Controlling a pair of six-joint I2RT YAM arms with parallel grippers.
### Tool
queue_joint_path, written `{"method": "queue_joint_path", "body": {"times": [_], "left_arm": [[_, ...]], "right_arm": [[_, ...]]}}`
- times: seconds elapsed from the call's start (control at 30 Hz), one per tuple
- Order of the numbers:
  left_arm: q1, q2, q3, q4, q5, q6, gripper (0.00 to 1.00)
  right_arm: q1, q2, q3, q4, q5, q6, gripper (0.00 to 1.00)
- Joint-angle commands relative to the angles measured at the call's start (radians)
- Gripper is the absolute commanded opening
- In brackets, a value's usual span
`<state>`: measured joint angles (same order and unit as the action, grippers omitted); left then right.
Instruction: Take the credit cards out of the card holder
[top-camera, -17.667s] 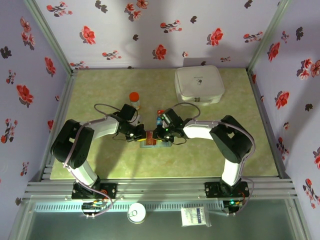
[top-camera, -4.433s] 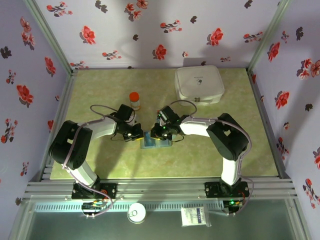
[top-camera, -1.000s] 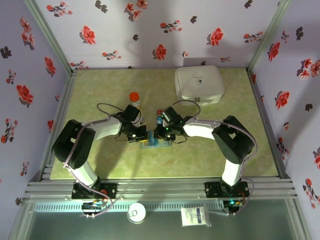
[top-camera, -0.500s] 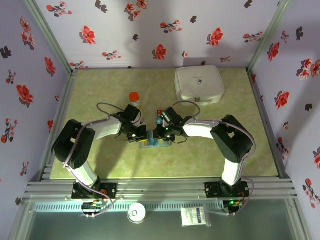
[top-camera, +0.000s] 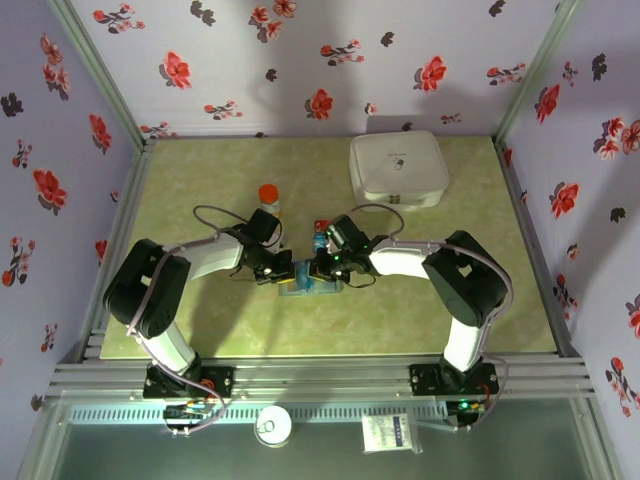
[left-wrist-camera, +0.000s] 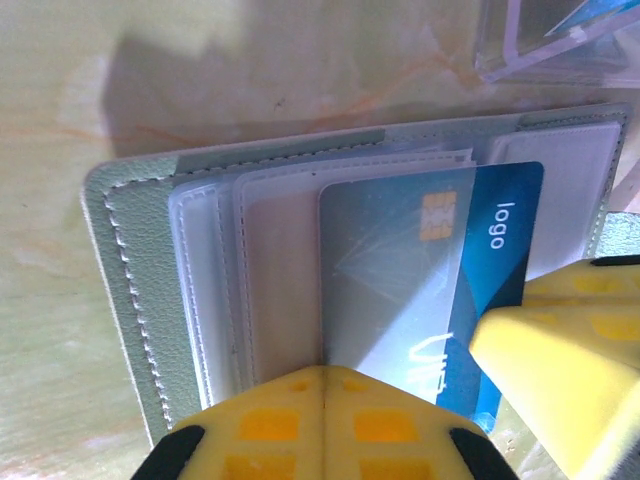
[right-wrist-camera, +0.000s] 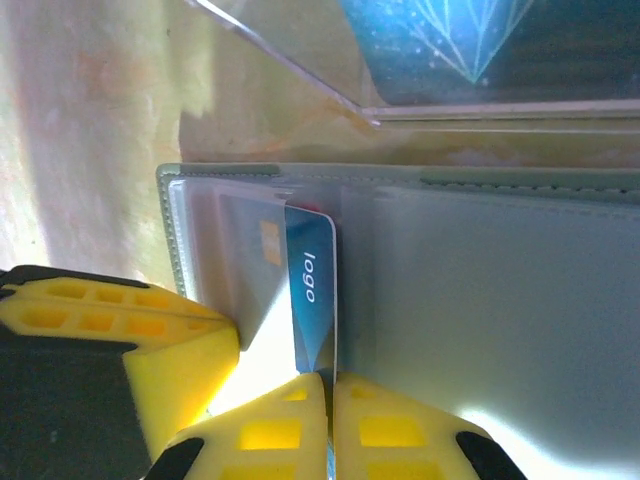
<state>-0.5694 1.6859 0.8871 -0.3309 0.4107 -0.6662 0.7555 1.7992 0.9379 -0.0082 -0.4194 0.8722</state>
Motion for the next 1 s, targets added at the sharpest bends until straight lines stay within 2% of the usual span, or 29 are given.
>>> {"method": "queue_joint_path", "body": {"times": [0.0, 0.6, 0.77, 0.97], "left_arm": [[0.003, 0.011, 0.018, -0.053, -0.034, 0.031, 0.0], [0.023, -0.027, 0.014, -0.03, -0.032, 0.036, 0.0], [0.026, -0.039, 0.016, -0.028, -0.028, 0.032, 0.0], [0.029, -0.083, 0.005, -0.029, -0.03, 0.031, 0.0]], "right_arm": [[-0.016, -0.04, -0.032, -0.026, 0.036, -0.009, 0.08], [-0.031, -0.191, -0.015, -0.168, 0.102, -0.13, 0.06], [-0.036, -0.222, 0.048, -0.298, 0.145, -0.267, 0.06], [-0.038, -0.239, 0.135, -0.472, 0.224, -0.555, 0.02]]}}
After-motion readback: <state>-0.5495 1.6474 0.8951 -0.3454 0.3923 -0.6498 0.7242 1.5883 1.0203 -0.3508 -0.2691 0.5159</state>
